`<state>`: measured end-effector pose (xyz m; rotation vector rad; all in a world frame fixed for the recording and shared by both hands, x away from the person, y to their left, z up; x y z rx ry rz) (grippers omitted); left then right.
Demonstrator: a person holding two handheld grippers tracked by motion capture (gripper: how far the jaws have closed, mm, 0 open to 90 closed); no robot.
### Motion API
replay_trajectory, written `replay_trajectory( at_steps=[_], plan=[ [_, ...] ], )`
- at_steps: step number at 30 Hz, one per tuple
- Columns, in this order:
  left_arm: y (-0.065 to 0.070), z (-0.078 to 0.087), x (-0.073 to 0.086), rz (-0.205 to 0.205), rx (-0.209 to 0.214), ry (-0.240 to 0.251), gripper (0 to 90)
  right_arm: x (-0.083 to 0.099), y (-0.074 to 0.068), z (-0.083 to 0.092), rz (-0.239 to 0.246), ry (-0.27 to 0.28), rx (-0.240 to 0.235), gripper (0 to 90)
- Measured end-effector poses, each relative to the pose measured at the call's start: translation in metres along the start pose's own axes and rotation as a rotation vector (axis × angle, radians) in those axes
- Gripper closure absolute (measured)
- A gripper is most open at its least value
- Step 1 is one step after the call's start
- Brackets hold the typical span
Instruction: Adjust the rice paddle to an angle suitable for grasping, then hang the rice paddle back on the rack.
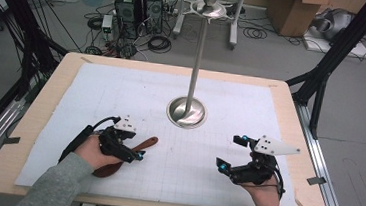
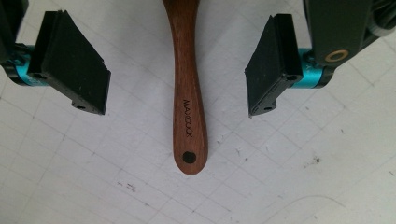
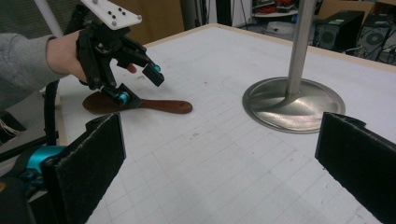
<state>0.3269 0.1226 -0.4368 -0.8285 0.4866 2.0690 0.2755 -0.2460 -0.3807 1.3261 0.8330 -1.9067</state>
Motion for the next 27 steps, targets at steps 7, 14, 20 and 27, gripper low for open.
replay_trajectory(
  at_steps=[7, 14, 20, 27],
  plan=[
    [-0.0016, -0.0035, 0.0028, -0.001, 0.006, -0.033, 23.9, -0.0004, -0.0013, -0.0017, 0.000, -0.011, -0.011, 0.4],
    [-0.0029, -0.0054, 0.0024, 0.010, 0.014, -0.061, 27.1, -0.0009, -0.0006, -0.0001, -0.003, -0.002, -0.012, 0.4],
    [-0.0060, -0.0071, 0.0029, 0.023, -0.005, -0.106, 37.0, 0.0001, -0.0021, -0.0021, -0.004, -0.016, -0.018, 0.4],
    [-0.0071, -0.0092, 0.0029, 0.024, -0.007, -0.163, 45.0, 0.0002, -0.0010, -0.0009, -0.008, -0.014, -0.020, 0.4]
  ],
)
Point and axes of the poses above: each handheld gripper's, and its own axes: z roughly backward along the jaws, x roughly out of its underside, y roughly to its right, the point moved 3 cm from there along -z, roughly forward along the jaws, and after that the axes turned 2 degrees about y, right-handed, at the moved point
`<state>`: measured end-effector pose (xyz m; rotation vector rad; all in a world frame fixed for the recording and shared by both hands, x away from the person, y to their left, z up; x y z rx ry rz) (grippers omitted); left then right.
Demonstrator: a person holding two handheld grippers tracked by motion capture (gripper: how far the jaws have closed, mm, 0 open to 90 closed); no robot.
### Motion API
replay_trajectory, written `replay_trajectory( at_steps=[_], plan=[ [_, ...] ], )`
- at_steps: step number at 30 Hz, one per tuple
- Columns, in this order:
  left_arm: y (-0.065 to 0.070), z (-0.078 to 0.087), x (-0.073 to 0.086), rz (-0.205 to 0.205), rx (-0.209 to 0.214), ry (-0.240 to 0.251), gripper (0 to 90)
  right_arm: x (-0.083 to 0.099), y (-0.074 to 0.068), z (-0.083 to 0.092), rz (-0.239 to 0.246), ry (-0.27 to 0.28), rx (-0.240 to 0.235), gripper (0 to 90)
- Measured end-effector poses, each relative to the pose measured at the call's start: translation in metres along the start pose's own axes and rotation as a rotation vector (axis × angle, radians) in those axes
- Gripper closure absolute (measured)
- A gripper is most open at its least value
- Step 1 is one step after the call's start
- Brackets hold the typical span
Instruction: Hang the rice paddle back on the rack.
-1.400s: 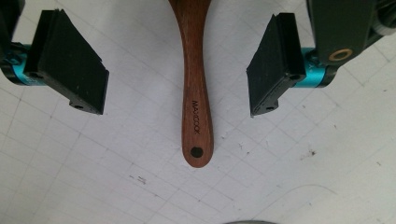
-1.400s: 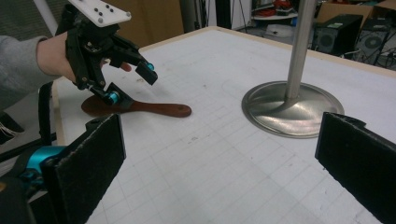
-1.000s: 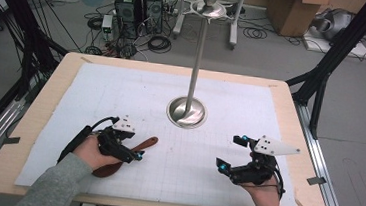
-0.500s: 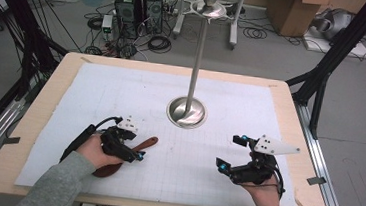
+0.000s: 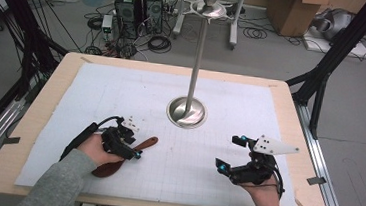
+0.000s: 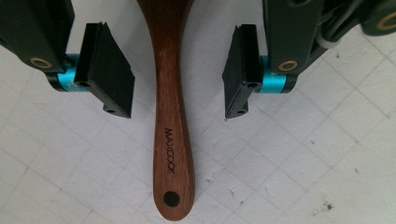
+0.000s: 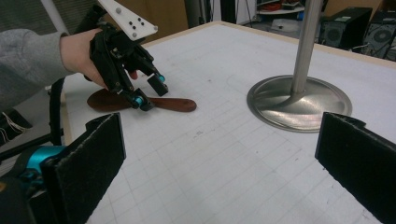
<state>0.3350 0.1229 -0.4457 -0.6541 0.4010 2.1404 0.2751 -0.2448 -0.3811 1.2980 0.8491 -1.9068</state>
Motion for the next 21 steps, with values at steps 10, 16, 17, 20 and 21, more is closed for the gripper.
replay_trajectory(
  at_steps=[10, 16, 17, 20, 21],
  plan=[
    [0.0027, 0.0041, 0.0006, -0.032, -0.026, -0.079, 54.9, 0.0007, 0.0000, -0.0006, -0.003, -0.009, -0.002, 0.4],
    [0.0057, 0.0053, -0.0014, -0.040, -0.031, -0.136, 60.8, 0.0008, 0.0005, -0.0010, 0.001, -0.012, -0.001, 0.4],
    [0.0053, 0.0054, -0.0018, -0.045, -0.030, -0.144, 61.4, 0.0008, 0.0005, -0.0010, -0.001, -0.013, -0.002, 0.4],
    [0.0056, 0.0042, -0.0039, -0.051, -0.027, -0.163, 62.6, 0.0008, 0.0004, -0.0013, 0.001, -0.013, -0.003, 0.4],
    [0.0058, 0.0043, -0.0048, -0.059, -0.027, -0.175, 63.6, 0.0008, 0.0004, -0.0016, 0.002, -0.013, -0.003, 0.4]
  ],
)
Point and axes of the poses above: each handheld gripper's, and its own axes: z roughly backward along the jaws, x roughly out of its underside, y roughly to its right, the point moved 3 cm from there along -z, roughly forward along the jaws, and after that the axes turned 2 degrees about y, right-handed, at the moved point
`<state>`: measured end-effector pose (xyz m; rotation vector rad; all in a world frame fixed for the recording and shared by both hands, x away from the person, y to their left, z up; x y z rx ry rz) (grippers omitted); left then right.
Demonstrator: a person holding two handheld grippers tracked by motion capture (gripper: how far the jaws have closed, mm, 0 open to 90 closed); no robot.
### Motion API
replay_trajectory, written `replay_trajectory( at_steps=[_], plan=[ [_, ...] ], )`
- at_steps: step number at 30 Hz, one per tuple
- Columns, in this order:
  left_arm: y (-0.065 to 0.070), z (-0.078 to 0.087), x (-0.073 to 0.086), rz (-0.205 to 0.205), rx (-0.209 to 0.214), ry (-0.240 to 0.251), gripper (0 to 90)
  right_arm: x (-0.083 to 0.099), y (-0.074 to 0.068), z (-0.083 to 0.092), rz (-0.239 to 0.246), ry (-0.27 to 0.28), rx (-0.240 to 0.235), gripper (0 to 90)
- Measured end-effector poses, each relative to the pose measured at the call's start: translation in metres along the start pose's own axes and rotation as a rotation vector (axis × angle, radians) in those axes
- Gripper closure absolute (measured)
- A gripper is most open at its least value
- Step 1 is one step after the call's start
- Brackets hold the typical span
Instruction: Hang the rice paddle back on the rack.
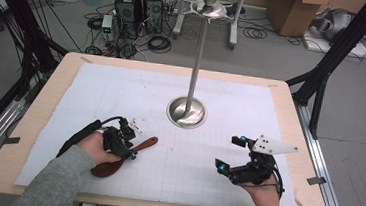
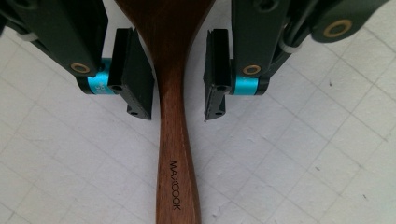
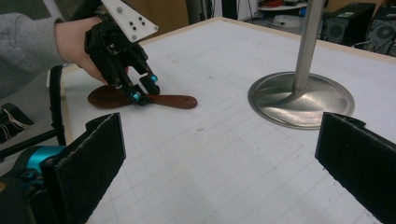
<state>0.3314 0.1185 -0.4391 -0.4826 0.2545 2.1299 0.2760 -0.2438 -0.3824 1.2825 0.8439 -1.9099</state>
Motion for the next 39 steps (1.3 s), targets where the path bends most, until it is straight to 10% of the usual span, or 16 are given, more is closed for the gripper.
replay_trajectory(
  at_steps=[11, 39],
  plan=[
    [0.002, 0.001, 0.001, -0.004, 0.027, 0.015, 77.2, -0.001, -0.002, 0.000, 0.001, -0.002, -0.002, 0.4],
    [-0.005, 0.059, 0.005, 0.100, 0.021, 0.316, 77.8, -0.002, -0.002, -0.001, 0.007, 0.000, 0.003, 0.4]
  ],
)
Point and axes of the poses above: each handheld gripper's, and its own axes: z roughly backward along the jaws, x roughly out of its underside, y roughly to its right, the point moved 3 cm from there along -z, roughly forward along the jaws, and after that the axes turned 2 degrees about y, right-handed, at the moved point
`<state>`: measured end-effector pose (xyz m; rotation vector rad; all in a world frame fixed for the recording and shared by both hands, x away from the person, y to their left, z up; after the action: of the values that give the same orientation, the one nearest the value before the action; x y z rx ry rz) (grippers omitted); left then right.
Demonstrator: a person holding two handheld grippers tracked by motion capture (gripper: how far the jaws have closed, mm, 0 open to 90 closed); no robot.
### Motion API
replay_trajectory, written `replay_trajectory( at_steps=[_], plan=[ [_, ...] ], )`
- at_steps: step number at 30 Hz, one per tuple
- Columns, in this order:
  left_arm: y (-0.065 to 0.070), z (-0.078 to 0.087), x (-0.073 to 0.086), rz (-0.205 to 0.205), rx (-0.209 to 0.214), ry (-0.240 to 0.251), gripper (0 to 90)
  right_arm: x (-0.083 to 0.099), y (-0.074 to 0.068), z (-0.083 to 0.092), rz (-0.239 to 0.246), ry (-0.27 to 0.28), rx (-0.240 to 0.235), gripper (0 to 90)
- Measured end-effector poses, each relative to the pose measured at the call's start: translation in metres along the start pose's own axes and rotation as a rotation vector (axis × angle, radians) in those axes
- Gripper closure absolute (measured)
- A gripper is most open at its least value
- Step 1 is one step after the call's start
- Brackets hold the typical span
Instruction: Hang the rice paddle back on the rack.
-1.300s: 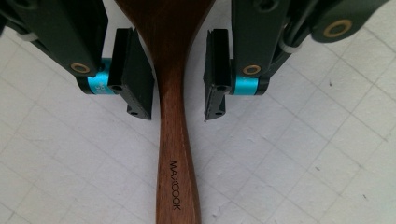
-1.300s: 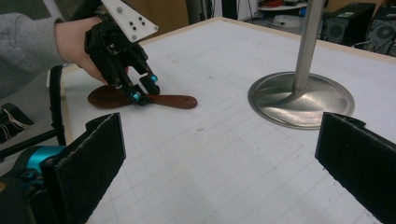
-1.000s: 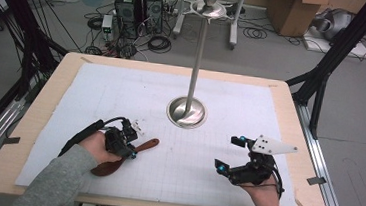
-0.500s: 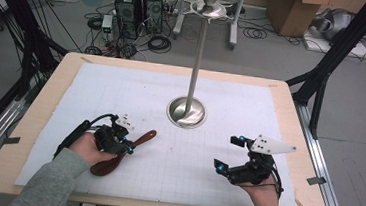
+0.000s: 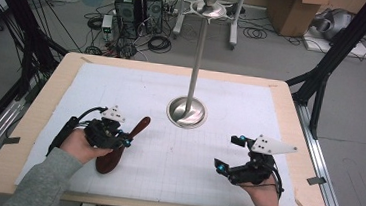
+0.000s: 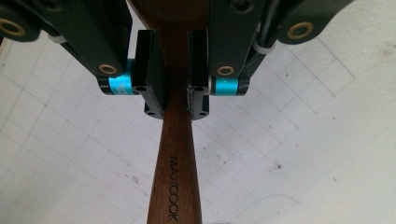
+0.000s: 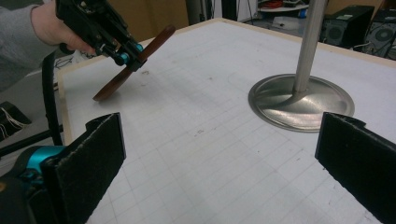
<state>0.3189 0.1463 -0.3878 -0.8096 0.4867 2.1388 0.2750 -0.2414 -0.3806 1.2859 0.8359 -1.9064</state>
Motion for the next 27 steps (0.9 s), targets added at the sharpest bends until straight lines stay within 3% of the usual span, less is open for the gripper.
replay_trajectory(
  at_steps=[6, 15, 27],
  plan=[
    [-0.002, 0.004, -0.011, 0.007, 0.012, 0.035, 77.9, 0.000, 0.001, 0.003, 0.001, 0.012, 0.001, 0.4],
    [-0.006, 0.013, -0.042, 0.025, 0.047, 0.092, 77.8, 0.001, 0.005, 0.008, -0.010, 0.024, 0.010, 0.4],
    [-0.018, 0.033, -0.077, 0.015, 0.064, 0.142, 77.8, 0.002, 0.009, 0.012, -0.013, 0.035, 0.020, 0.4]
  ],
)
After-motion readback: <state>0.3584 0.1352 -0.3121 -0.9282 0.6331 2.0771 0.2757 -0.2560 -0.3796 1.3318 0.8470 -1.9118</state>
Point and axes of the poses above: each handheld gripper's, and its own axes: z roughly backward along the jaws, x roughly out of its underside, y roughly to its right, the point moved 3 cm from there along -z, roughly forward along the jaws, and after that the axes turned 2 degrees about y, right-handed, at the moved point
